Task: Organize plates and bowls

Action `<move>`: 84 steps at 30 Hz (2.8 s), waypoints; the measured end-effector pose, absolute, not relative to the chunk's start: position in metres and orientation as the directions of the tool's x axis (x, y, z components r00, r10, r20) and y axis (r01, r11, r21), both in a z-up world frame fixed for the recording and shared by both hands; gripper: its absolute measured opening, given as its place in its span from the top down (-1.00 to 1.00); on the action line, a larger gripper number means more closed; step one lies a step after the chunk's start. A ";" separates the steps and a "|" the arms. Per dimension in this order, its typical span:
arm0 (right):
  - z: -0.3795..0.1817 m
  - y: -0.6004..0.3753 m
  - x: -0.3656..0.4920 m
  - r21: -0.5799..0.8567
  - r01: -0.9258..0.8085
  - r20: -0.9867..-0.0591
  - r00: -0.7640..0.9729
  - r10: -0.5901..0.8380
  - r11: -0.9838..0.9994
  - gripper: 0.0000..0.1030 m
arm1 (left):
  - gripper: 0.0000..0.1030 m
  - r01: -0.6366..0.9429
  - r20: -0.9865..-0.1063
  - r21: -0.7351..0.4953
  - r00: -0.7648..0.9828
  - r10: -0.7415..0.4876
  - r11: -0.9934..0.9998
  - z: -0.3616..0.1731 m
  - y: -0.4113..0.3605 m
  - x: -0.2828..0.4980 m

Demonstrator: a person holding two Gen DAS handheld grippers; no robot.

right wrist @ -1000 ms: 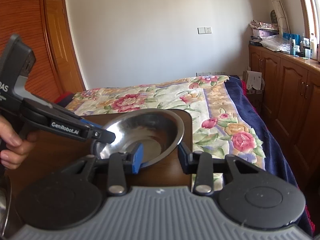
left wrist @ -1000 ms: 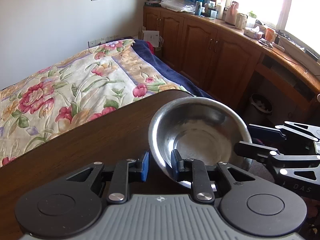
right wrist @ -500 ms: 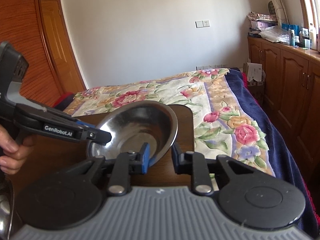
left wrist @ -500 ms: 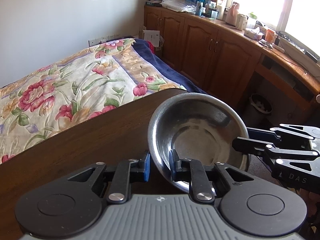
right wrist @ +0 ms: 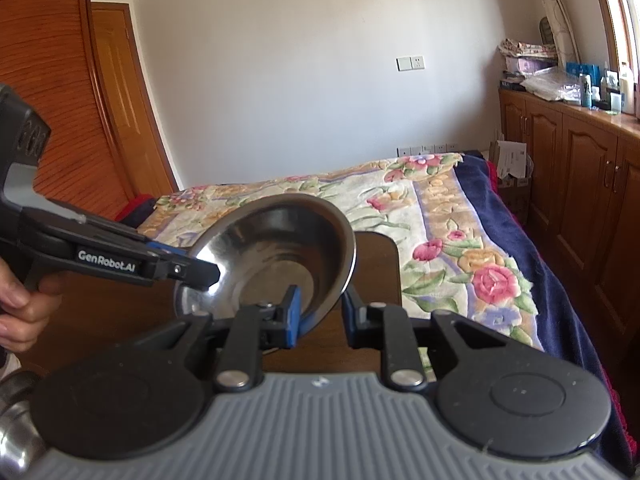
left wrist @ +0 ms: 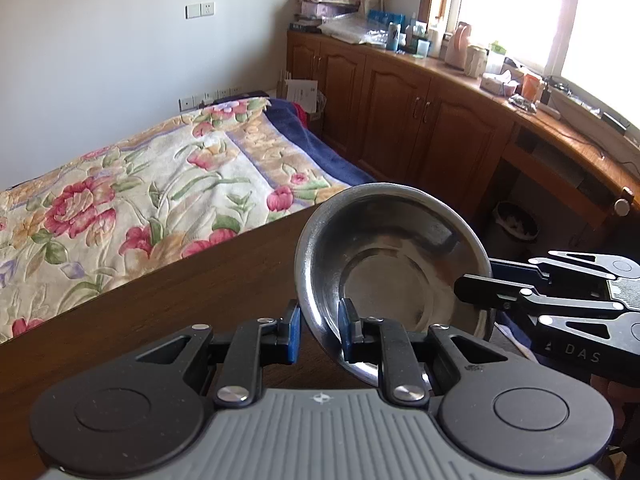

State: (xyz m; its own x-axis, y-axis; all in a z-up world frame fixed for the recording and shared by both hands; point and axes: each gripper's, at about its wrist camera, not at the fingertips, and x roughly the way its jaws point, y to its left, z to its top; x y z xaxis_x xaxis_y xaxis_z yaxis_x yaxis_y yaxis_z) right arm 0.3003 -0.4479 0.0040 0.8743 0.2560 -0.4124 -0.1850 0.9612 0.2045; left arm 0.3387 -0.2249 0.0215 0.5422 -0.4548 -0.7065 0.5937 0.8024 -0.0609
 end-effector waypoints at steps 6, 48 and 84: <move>0.018 -0.441 0.289 0.188 -0.192 -0.385 0.888 0.252 0.963 0.53 | 0.60 0.598 -0.684 -0.052 0.562 -0.465 0.800 0.039 -0.216 0.323; 0.052 -0.370 0.200 0.087 -0.288 -0.318 0.899 0.301 0.954 0.53 | 0.58 0.583 -0.580 -0.064 0.639 -0.506 0.810 0.082 -0.109 0.184; -0.006 -0.324 0.164 0.138 -0.323 -0.402 0.845 0.351 0.936 0.53 | 0.57 0.517 -0.640 -0.095 0.623 -0.449 0.851 0.007 -0.063 0.138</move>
